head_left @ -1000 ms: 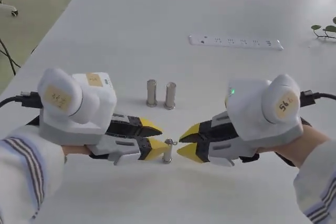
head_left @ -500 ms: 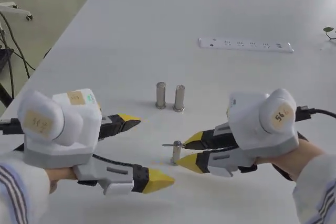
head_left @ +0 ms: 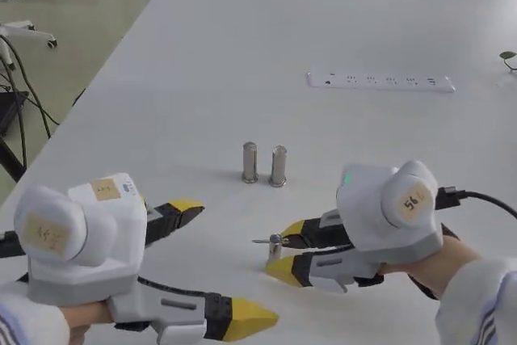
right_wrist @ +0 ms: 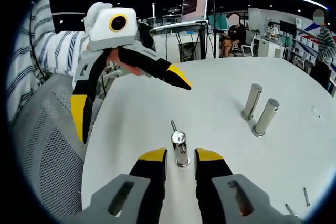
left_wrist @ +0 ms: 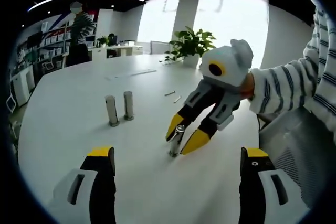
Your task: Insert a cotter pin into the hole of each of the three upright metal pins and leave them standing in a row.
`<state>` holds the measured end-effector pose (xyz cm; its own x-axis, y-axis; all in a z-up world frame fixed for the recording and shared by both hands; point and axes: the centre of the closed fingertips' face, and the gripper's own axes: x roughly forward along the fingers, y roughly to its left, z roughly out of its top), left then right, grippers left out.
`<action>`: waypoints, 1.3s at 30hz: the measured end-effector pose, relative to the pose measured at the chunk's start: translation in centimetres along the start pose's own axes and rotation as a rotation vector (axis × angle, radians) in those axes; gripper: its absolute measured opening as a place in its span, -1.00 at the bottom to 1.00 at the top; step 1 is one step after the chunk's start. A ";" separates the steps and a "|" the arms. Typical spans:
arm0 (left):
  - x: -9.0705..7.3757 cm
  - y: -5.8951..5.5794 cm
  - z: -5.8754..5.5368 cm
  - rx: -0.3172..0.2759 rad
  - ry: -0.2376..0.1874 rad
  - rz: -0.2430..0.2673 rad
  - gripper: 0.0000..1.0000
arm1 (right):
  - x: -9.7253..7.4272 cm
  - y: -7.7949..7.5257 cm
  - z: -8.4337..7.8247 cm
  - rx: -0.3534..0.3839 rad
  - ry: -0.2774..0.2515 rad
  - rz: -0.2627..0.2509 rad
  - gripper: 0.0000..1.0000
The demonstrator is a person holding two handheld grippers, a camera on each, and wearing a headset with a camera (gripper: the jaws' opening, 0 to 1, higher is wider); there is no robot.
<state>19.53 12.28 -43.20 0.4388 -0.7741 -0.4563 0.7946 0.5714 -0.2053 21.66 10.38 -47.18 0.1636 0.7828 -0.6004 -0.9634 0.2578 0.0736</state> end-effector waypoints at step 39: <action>-0.2 -0.6 -1.6 -0.020 0.046 -0.003 0.94 | 0.7 -0.8 -0.6 -0.095 0.008 -0.018 -0.93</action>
<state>18.36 12.52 -44.35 0.4164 -0.7629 -0.4945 0.7869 0.5749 -0.2243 22.39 10.42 -48.13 0.1799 0.7736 -0.6076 -0.9761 0.2169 -0.0128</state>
